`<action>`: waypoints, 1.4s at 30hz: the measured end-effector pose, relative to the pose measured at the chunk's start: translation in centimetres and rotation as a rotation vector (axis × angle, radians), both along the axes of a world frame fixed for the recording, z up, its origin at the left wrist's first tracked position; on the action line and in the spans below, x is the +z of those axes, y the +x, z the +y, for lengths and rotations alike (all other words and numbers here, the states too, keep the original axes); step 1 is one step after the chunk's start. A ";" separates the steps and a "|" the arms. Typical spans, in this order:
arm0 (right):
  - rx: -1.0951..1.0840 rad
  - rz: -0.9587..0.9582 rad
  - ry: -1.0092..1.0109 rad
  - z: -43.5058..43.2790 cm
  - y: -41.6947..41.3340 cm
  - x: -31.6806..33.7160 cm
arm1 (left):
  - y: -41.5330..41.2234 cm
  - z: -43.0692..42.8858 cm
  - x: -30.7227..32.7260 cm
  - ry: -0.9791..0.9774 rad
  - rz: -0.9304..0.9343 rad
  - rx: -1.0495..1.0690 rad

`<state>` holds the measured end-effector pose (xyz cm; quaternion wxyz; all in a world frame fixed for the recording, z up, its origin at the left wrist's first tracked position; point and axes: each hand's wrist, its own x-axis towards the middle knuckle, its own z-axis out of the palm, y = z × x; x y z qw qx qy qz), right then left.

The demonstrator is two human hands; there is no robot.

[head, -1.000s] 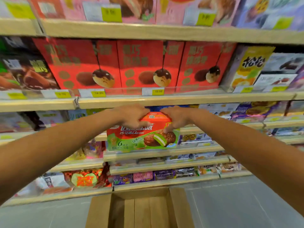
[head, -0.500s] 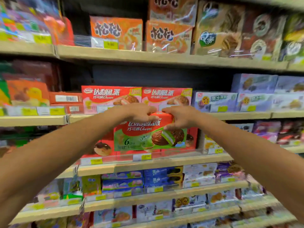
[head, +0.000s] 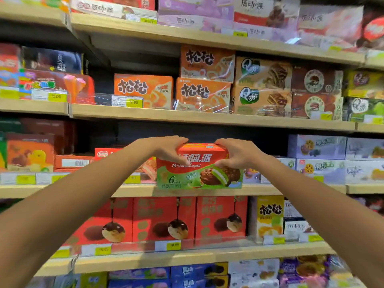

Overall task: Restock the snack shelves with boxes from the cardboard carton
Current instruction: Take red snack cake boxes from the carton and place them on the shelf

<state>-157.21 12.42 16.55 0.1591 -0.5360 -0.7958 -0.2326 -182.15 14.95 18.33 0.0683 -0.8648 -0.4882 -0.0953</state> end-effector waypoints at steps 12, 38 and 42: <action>0.073 0.045 0.059 5.2 4.0 1.9 | 2.5 3.5 0.2 0.232 -0.026 0.005; 0.061 0.052 0.187 9.2 3.7 0.7 | 2.7 6.3 0.1 0.413 0.080 0.101; 0.037 0.013 0.217 9.7 3.4 -0.4 | 2.8 6.9 -1.6 0.484 0.106 0.141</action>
